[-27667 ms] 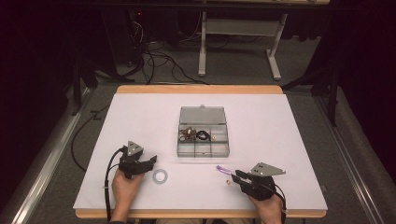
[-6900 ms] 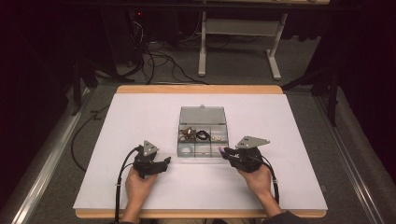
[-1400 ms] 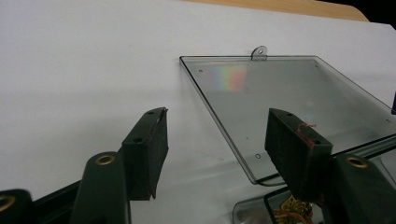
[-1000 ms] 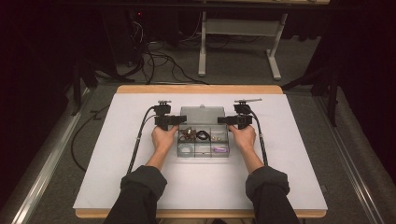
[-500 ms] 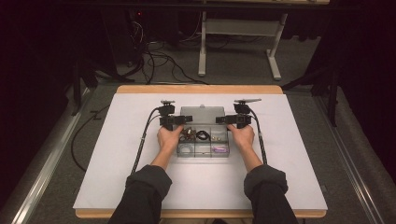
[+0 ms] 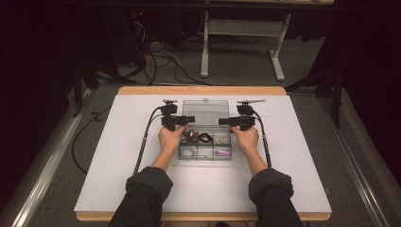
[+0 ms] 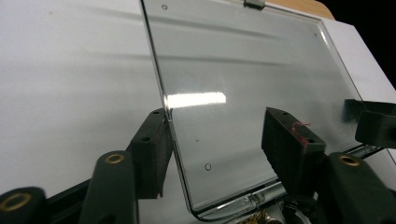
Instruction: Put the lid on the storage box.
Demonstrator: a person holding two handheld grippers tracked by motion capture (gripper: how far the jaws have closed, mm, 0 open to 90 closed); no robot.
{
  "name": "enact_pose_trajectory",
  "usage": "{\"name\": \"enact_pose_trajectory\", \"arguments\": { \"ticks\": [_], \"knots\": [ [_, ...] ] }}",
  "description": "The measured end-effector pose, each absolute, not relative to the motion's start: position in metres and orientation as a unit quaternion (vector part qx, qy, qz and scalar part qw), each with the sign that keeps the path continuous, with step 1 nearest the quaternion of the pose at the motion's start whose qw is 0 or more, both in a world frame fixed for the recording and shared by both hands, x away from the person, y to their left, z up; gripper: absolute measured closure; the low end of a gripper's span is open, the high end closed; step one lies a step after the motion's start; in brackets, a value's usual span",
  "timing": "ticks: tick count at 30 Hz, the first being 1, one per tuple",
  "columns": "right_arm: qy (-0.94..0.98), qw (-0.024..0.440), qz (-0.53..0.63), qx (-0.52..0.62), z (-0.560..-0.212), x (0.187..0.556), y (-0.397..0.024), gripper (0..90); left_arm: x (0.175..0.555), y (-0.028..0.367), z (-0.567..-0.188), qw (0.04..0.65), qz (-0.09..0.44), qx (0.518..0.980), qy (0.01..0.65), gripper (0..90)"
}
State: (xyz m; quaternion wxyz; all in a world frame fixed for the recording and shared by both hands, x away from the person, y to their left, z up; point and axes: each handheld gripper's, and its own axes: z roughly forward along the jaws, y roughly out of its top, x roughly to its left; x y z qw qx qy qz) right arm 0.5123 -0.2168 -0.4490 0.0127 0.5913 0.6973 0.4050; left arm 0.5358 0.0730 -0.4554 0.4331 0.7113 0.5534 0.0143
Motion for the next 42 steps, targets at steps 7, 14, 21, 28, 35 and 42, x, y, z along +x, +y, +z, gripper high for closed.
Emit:
{"name": "enact_pose_trajectory", "arguments": {
  "ticks": [7, 14, 21, 28, 35, 42],
  "knots": [
    [0.706, 0.03, 0.417, 0.572, -0.442, 0.505, -0.217, 52.3, 0.53, 0.078, -0.446, 0.439, 0.029, 0.725, 0.53, 51.9],
    [0.714, 0.056, 0.417, 0.559, -0.433, 0.499, -0.213, 55.3, 0.524, 0.083, -0.437, 0.447, 0.038, 0.733, 0.512, 54.1],
    [0.726, 0.072, 0.41, 0.548, -0.428, 0.493, -0.211, 57.3, 0.518, 0.084, -0.435, 0.452, 0.049, 0.738, 0.499, 54.4],
    [0.731, 0.088, 0.409, 0.539, -0.426, 0.489, -0.211, 61.8, 0.513, 0.084, -0.433, 0.45, 0.061, 0.746, 0.487, 54.7],
    [0.725, 0.093, 0.422, 0.537, -0.429, 0.484, -0.213, 64.4, 0.511, 0.084, -0.431, 0.451, 0.063, 0.751, 0.479, 54.6],
    [0.727, 0.098, 0.424, 0.531, -0.427, 0.481, -0.213, 64.8, 0.507, 0.083, -0.428, 0.448, 0.075, 0.759, 0.466, 53.8]
  ]
}}
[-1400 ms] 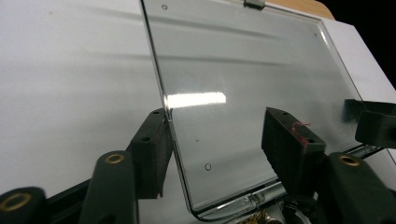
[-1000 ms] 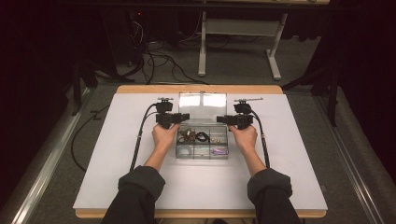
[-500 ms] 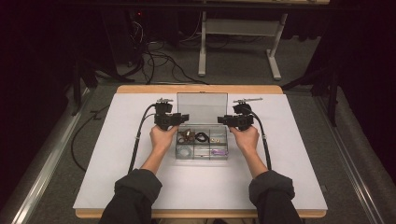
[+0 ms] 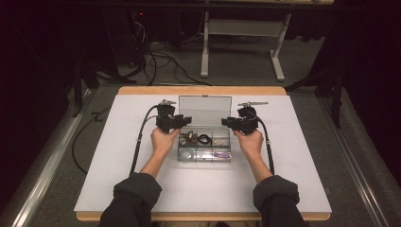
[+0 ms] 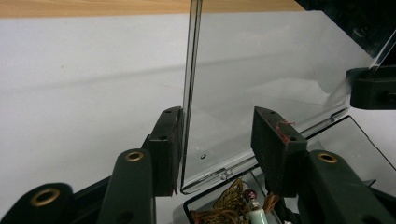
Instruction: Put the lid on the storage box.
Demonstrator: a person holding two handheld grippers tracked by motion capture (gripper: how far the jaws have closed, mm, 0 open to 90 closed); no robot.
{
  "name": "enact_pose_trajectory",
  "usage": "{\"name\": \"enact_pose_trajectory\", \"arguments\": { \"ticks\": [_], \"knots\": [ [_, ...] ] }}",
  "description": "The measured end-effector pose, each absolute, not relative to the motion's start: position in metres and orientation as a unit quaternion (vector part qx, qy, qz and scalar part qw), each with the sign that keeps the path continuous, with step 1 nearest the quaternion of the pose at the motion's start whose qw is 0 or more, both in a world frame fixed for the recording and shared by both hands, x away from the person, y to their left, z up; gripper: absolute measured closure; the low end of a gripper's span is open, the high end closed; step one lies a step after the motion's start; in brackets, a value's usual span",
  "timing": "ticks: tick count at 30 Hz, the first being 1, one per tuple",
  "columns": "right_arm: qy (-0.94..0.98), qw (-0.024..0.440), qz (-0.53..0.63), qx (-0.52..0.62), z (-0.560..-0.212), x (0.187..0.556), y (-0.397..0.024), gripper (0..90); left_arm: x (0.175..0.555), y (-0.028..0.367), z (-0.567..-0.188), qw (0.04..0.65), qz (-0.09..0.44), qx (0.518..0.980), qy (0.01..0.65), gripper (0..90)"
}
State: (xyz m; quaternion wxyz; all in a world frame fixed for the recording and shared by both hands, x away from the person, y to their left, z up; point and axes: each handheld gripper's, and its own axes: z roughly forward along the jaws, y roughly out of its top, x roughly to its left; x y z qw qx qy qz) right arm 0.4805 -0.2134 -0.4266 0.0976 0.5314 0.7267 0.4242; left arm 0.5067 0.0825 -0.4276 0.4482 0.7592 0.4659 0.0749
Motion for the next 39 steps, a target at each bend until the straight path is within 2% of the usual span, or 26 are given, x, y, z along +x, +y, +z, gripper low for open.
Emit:
{"name": "enact_pose_trajectory", "arguments": {
  "ticks": [39],
  "knots": [
    [0.758, 0.15, 0.402, 0.491, -0.425, 0.462, -0.202, 64.0, 0.486, 0.082, -0.428, 0.429, 0.12, 0.792, 0.419, 52.9]
  ]
}}
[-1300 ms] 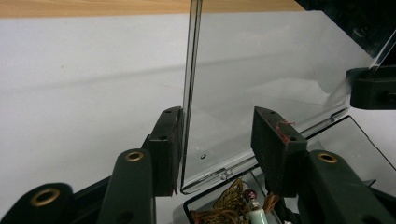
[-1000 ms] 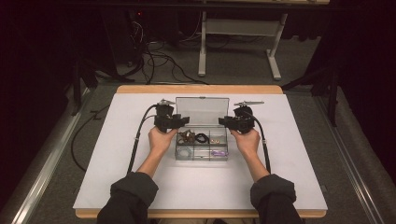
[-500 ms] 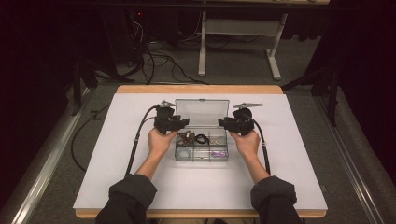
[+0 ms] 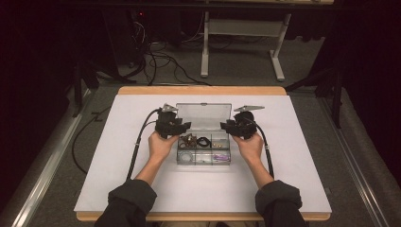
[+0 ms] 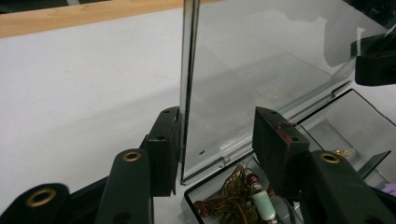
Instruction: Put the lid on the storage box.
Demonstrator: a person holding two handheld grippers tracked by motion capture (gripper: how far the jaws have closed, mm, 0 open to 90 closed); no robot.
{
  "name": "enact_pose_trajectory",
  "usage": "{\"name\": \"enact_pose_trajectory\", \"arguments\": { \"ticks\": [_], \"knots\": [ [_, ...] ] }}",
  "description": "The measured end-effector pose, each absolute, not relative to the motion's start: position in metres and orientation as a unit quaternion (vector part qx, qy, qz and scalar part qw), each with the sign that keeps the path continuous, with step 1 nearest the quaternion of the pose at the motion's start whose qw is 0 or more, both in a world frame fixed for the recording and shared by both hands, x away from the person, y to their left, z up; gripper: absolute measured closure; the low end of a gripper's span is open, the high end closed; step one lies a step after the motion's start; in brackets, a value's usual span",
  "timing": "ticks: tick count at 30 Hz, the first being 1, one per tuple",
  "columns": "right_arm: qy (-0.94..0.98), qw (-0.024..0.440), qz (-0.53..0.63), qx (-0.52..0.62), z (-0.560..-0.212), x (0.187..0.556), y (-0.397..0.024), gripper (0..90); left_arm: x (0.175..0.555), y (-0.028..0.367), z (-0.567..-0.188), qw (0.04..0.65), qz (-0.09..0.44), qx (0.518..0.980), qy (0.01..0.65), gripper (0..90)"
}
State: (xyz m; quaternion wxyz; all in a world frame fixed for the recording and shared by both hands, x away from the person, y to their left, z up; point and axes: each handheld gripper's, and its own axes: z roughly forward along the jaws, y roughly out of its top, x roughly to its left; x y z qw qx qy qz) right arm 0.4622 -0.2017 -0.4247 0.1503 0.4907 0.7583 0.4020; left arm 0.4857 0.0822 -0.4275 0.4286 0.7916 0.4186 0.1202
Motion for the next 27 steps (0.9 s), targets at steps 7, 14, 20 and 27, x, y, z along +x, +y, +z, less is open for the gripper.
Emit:
{"name": "enact_pose_trajectory", "arguments": {
  "ticks": [7, 14, 20, 27],
  "knots": [
    [0.76, 0.151, 0.402, 0.487, -0.424, 0.46, -0.2, 63.3, 0.483, 0.084, -0.428, 0.433, 0.116, 0.791, 0.417, 51.3],
    [0.768, 0.149, 0.398, 0.479, -0.423, 0.457, -0.201, 62.3, 0.479, 0.084, -0.426, 0.433, 0.12, 0.793, 0.411, 50.9],
    [0.77, 0.151, 0.396, 0.477, -0.423, 0.455, -0.2, 61.2, 0.475, 0.085, -0.426, 0.437, 0.124, 0.792, 0.408, 50.6],
    [0.776, 0.152, 0.391, 0.47, -0.42, 0.452, -0.199, 59.7, 0.471, 0.087, -0.426, 0.439, 0.128, 0.792, 0.404, 50.7]
  ]
}}
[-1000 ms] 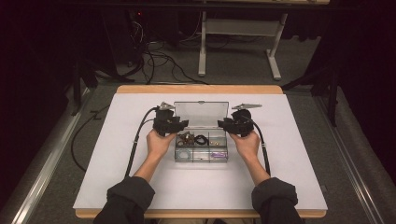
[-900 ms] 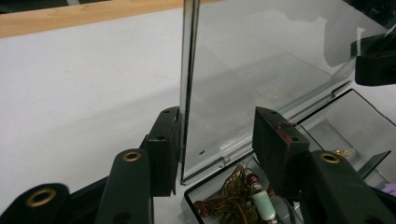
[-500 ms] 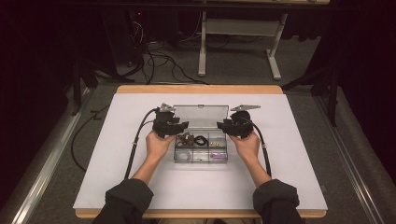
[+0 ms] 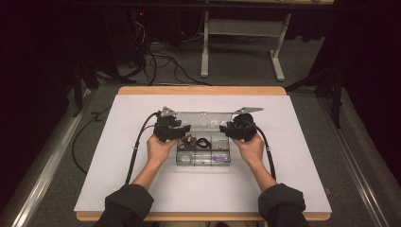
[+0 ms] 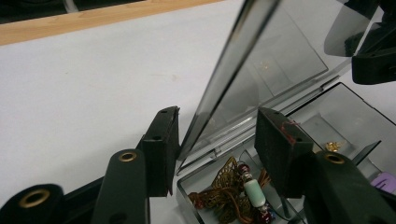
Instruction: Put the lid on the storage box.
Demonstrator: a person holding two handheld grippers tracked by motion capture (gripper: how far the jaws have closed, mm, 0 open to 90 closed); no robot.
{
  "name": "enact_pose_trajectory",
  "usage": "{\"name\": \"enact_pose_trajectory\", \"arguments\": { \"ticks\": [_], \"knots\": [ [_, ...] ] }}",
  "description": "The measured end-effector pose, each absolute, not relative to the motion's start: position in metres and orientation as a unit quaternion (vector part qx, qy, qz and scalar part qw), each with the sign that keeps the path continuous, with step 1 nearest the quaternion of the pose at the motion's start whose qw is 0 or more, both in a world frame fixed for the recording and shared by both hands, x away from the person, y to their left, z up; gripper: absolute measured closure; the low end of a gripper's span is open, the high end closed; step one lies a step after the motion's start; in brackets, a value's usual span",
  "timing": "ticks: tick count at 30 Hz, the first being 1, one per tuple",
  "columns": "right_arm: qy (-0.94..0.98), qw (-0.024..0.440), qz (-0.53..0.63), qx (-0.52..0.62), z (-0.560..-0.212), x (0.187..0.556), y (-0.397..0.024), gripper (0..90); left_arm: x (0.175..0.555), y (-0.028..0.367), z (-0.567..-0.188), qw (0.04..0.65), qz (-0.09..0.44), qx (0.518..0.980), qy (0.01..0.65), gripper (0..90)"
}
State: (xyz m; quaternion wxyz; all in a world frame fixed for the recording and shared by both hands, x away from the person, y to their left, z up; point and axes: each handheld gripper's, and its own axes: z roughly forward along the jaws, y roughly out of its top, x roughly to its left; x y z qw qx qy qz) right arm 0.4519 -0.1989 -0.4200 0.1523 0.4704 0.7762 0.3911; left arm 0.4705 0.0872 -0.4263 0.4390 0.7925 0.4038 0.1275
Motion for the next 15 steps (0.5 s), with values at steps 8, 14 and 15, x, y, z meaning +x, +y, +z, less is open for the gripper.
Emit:
{"name": "enact_pose_trajectory", "arguments": {
  "ticks": [8, 14, 15],
  "knots": [
    [0.776, 0.155, 0.396, 0.465, -0.415, 0.447, -0.201, 59.1, 0.466, 0.088, -0.425, 0.438, 0.135, 0.795, 0.398, 51.1],
    [0.767, 0.155, 0.414, 0.465, -0.408, 0.438, -0.211, 61.7, 0.463, 0.089, -0.425, 0.44, 0.137, 0.794, 0.397, 51.2],
    [0.765, 0.154, 0.416, 0.467, -0.408, 0.436, -0.213, 62.3, 0.462, 0.089, -0.425, 0.44, 0.138, 0.794, 0.396, 51.2]
  ]
}}
